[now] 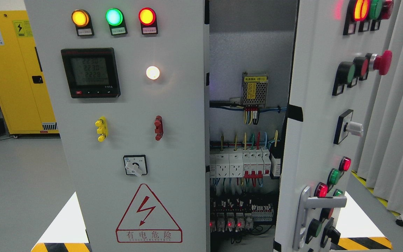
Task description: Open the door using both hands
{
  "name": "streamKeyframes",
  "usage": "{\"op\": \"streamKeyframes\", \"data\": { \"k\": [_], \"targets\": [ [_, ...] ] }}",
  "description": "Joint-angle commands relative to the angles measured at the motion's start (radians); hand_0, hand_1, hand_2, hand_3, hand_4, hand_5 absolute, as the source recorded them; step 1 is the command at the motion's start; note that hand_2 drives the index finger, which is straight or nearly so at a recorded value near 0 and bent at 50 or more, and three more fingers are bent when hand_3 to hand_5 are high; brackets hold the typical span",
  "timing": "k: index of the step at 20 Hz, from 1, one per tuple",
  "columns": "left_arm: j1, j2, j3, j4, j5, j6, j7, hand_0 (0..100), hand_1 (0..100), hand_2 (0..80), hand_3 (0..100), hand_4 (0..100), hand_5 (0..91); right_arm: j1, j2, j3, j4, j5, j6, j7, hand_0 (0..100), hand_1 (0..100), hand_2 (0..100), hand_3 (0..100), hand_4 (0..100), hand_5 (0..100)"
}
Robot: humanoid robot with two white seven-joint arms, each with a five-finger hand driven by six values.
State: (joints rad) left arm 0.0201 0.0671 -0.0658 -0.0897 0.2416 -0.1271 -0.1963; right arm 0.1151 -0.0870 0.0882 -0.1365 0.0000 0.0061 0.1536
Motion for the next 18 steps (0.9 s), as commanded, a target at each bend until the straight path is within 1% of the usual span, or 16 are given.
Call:
{"op": "streamKeyframes", "data": {
  "k": [1,6,8,9,10,11,12,13,14,15,16,17,18],
  "targets": [
    [0.023,0.005,-0.002,0.002,-0.002,-0.003,0.011,0,0,0.0,0,0,0.0,0.0,0.003,-0.007,0.0,-0.032,0.0,0.0,20,12,0,0,0,0],
    [0.023,0.006,-0.003,0.002,-0.002,-0.005,0.011,0,0,0.0,0,0,0.0,-0.006,0.004,-0.008,0.0,-0.032,0.0,0.0,20,12,0,0,0,0],
    [0.024,0.014,0.006,-0.018,0.007,-0.014,0.0,0,0,0.0,0,0,0.0,-0.008,0.006,-0.01,0.0,-0.032,0.0,0.0,20,12,0,0,0,0],
    [0.026,0.022,0.008,-0.05,0.008,-0.035,-0.006,0,0,0.0,0,0,0.0,-0.009,0.006,-0.01,0.0,-0.032,0.0,0.0,20,12,0,0,0,0],
    [0.041,0.036,0.008,-0.118,0.008,-0.064,-0.032,0,0,0.0,0,0,0.0,-0.009,0.009,-0.01,0.0,-0.032,0.0,0.0,20,12,0,0,0,0],
    [0.075,0.043,0.008,-0.202,0.01,-0.074,-0.079,0,0,0.0,0,0,0.0,-0.009,0.01,-0.01,0.0,-0.032,0.0,0.0,20,12,0,0,0,0],
    [0.111,0.049,0.008,-0.304,0.008,-0.074,-0.144,0,0,0.0,0,0,0.0,-0.009,0.01,-0.01,0.001,-0.032,0.0,0.0,20,12,0,0,0,0],
    [0.15,0.057,0.008,-0.411,0.01,-0.072,-0.223,0,0,0.0,0,0,0.0,-0.009,0.01,-0.01,0.001,-0.032,0.0,0.0,20,12,0,0,0,0],
    [0.19,0.069,0.009,-0.526,0.01,-0.071,-0.324,0,0,0.0,0,0,0.0,-0.009,0.01,-0.01,0.001,-0.032,0.0,0.0,20,12,0,0,0,0],
    [0.213,0.075,0.009,-0.617,0.011,-0.069,-0.413,0,0,0.0,0,0,0.0,-0.009,0.01,-0.01,0.003,-0.032,0.0,0.0,20,12,0,0,0,0],
    [0.23,0.082,0.015,-0.699,0.013,-0.068,-0.489,0,0,0.0,0,0,0.0,-0.011,0.012,-0.012,0.005,-0.032,0.0,0.0,20,12,0,0,0,0],
    [0.244,0.089,0.036,-0.784,0.016,-0.068,-0.532,0,0,0.0,0,0,0.0,-0.014,0.016,-0.012,0.005,-0.032,0.0,0.0,20,12,0,0,0,0],
    [0.259,0.091,0.075,-0.879,0.022,-0.062,-0.537,0,0,0.0,0,0,0.0,-0.02,0.02,-0.012,0.006,-0.032,0.0,0.0,20,12,0,0,0,0]
  ]
}}
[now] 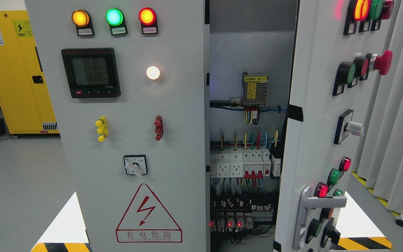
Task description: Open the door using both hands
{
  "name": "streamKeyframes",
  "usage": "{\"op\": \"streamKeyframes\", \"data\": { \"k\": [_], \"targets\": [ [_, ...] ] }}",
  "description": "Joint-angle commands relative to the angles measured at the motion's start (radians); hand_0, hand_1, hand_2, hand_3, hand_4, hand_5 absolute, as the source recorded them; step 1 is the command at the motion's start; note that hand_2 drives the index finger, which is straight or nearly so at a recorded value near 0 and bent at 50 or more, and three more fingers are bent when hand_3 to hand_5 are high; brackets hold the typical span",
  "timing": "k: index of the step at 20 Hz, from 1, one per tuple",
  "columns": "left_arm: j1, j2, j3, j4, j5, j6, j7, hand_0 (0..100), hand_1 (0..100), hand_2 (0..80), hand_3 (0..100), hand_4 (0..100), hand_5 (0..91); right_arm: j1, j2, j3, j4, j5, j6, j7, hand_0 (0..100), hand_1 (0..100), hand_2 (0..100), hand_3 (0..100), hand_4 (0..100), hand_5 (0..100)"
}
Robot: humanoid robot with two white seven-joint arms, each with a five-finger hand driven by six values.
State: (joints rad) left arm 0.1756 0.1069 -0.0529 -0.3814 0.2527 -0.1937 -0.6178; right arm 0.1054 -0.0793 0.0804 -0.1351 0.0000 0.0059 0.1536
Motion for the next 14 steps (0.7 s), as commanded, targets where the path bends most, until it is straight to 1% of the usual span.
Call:
{"op": "streamKeyframes", "data": {
  "k": [1,3,4,7,8,10,12,13,14],
  "targets": [
    [0.117,0.051,0.083,-0.669,0.016,0.011,-0.115,0,0,0.0,0,0,0.0,-0.013,0.015,-0.004,0.005,-0.032,0.0,0.0,20,12,0,0,0,0],
    [0.145,0.078,0.093,-0.834,0.033,0.043,-0.117,0,0,0.0,0,0,0.0,-0.021,0.018,-0.004,0.005,-0.032,0.0,0.0,20,12,0,0,0,0],
    [0.157,0.1,0.091,-0.916,0.057,0.068,-0.117,0,0,0.0,0,0,0.0,-0.023,0.018,-0.004,0.005,-0.032,0.0,0.0,20,12,0,0,0,0],
    [0.189,0.144,0.087,-1.135,0.207,0.18,-0.117,0,0,0.0,0,0,0.0,-0.023,0.021,-0.005,0.006,-0.032,0.0,0.0,20,12,0,0,0,0],
    [0.199,0.167,0.087,-1.206,0.244,0.221,-0.117,0,0,0.0,0,0,0.0,-0.023,0.023,-0.007,0.006,-0.032,0.0,0.0,20,12,0,0,0,0],
    [0.206,0.191,0.094,-1.29,0.26,0.25,-0.117,0,0,0.0,0,0,0.0,-0.03,0.027,-0.022,0.008,-0.032,0.0,0.0,20,12,0,0,0,0],
    [0.197,0.227,0.107,-1.341,0.264,0.251,-0.118,0,0,0.0,0,0,0.0,-0.035,0.027,-0.036,0.008,-0.032,0.0,0.0,20,12,0,0,0,0],
    [0.193,0.249,0.108,-1.358,0.275,0.251,-0.12,0,0,0.0,0,0,0.0,-0.035,0.027,-0.036,0.008,-0.032,0.0,0.0,20,12,0,0,0,0],
    [0.19,0.272,0.107,-1.373,0.299,0.251,-0.122,0,0,0.0,0,0,0.0,-0.035,0.027,-0.036,0.008,-0.032,0.0,0.0,20,12,0,0,0,0]
  ]
}}
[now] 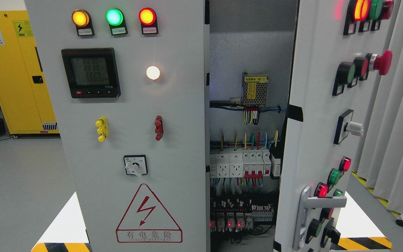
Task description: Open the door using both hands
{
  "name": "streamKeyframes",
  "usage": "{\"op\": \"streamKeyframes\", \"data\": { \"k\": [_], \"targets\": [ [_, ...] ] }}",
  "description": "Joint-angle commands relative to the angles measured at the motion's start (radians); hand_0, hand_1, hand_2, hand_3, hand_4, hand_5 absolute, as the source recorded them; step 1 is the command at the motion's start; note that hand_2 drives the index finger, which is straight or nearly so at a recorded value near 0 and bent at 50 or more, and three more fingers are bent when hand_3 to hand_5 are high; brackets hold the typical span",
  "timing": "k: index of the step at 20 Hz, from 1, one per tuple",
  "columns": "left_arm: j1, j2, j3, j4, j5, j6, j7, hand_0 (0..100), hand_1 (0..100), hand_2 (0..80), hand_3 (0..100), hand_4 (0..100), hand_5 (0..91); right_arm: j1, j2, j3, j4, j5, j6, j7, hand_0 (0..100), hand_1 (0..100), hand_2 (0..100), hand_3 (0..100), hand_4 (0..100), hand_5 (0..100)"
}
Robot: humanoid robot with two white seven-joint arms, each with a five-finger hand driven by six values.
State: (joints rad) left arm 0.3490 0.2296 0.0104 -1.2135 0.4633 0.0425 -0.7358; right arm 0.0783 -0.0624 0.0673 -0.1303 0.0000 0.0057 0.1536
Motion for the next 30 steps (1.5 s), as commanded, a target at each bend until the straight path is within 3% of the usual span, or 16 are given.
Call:
{"op": "streamKeyframes", "data": {
  "k": [1,4,8,11,15,18,20,23,25,30],
  "targets": [
    [0.009,0.177,0.042,-0.557,0.13,0.014,-0.005,0,0,0.0,0,0,0.0,-0.008,0.01,-0.023,0.003,-0.032,0.0,0.0,20,12,0,0,0,0],
    [-0.045,0.263,0.039,-0.569,0.251,0.016,-0.005,0,0,0.0,0,0,0.0,-0.008,0.01,-0.021,0.001,-0.032,0.0,0.0,20,12,0,0,0,0],
    [-0.114,0.358,0.039,-0.641,0.294,0.025,-0.005,0,0,0.0,0,0,0.0,0.0,0.01,-0.017,0.003,-0.032,0.0,0.0,20,12,0,0,0,0],
    [-0.157,0.442,0.039,-0.682,0.414,0.108,-0.004,0,0,0.0,0,0,0.0,0.0,0.01,-0.018,0.003,-0.032,0.0,0.0,20,12,0,0,0,0],
    [-0.255,0.519,0.034,-0.69,0.469,0.123,-0.005,0,0,0.0,0,0,0.0,0.0,0.01,-0.017,0.003,-0.032,0.0,0.0,20,12,0,0,0,0],
    [-0.359,0.592,0.025,-0.712,0.569,0.161,-0.004,0,0,0.0,0,0,0.0,0.0,0.01,-0.017,0.003,-0.032,0.0,0.0,20,12,0,0,0,0],
    [-0.433,0.608,0.022,-0.721,0.621,0.229,-0.004,0,0,0.0,0,0,0.0,0.0,0.01,-0.015,0.003,-0.032,0.0,0.0,20,12,0,0,0,0],
    [-0.546,0.606,0.017,-0.721,0.649,0.292,-0.007,0,0,0.0,0,0,0.0,0.0,0.01,-0.015,0.003,-0.032,0.0,0.0,20,12,0,0,0,0],
    [-0.652,0.608,-0.029,-0.716,0.695,0.33,-0.023,0,0,0.0,0,0,0.0,0.0,0.01,-0.017,0.003,-0.032,0.0,0.0,20,12,0,0,0,0],
    [-0.833,0.594,-0.151,-0.71,0.701,0.364,-0.025,0,0,0.0,0,0,0.0,0.0,0.01,-0.017,0.003,-0.032,0.0,0.0,20,12,0,0,0,0]
  ]
}}
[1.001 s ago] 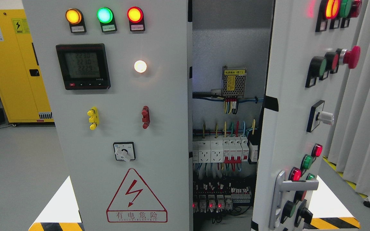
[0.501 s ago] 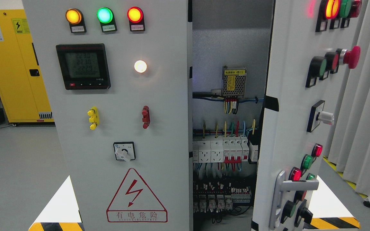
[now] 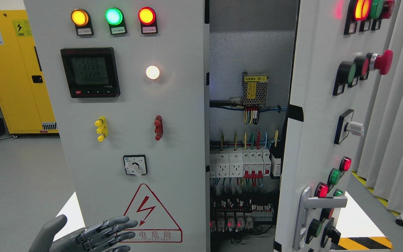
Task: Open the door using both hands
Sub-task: 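Raise the left hand toward the gap between the two doors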
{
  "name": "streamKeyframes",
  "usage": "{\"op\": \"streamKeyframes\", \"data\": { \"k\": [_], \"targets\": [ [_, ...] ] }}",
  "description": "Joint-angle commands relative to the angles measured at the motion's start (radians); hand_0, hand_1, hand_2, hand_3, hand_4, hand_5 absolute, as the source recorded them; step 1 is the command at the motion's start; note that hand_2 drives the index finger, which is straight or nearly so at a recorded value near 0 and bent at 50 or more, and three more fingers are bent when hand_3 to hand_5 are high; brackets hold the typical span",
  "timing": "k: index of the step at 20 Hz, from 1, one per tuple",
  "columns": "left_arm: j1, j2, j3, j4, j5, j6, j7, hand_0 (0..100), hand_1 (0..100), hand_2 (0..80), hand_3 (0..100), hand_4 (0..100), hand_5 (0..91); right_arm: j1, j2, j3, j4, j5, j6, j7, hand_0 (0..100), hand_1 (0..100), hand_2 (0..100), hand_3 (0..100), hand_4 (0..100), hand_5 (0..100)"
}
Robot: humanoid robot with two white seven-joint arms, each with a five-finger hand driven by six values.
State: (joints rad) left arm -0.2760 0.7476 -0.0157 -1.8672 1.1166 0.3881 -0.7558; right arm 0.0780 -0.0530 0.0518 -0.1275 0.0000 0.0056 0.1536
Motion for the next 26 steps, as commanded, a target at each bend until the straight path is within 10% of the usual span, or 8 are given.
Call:
{"op": "streamKeyframes", "data": {
  "k": [1,18,26],
  "targets": [
    [-0.251,0.067,-0.156,-0.047,0.048,0.018,-0.005,0,0,0.0,0,0,0.0,0.002,0.001,-0.001,0.0,-0.032,0.001,0.0,20,12,0,0,0,0],
    [-0.753,-0.241,-0.504,0.314,0.042,0.094,-0.004,0,0,0.0,0,0,0.0,0.003,-0.001,0.002,-0.001,-0.032,0.001,0.0,20,12,0,0,0,0],
    [-0.818,-0.41,-0.555,0.434,0.035,0.095,-0.002,0,0,0.0,0,0,0.0,0.003,-0.001,0.002,-0.001,-0.032,0.001,0.0,20,12,0,0,0,0]
  ]
}}
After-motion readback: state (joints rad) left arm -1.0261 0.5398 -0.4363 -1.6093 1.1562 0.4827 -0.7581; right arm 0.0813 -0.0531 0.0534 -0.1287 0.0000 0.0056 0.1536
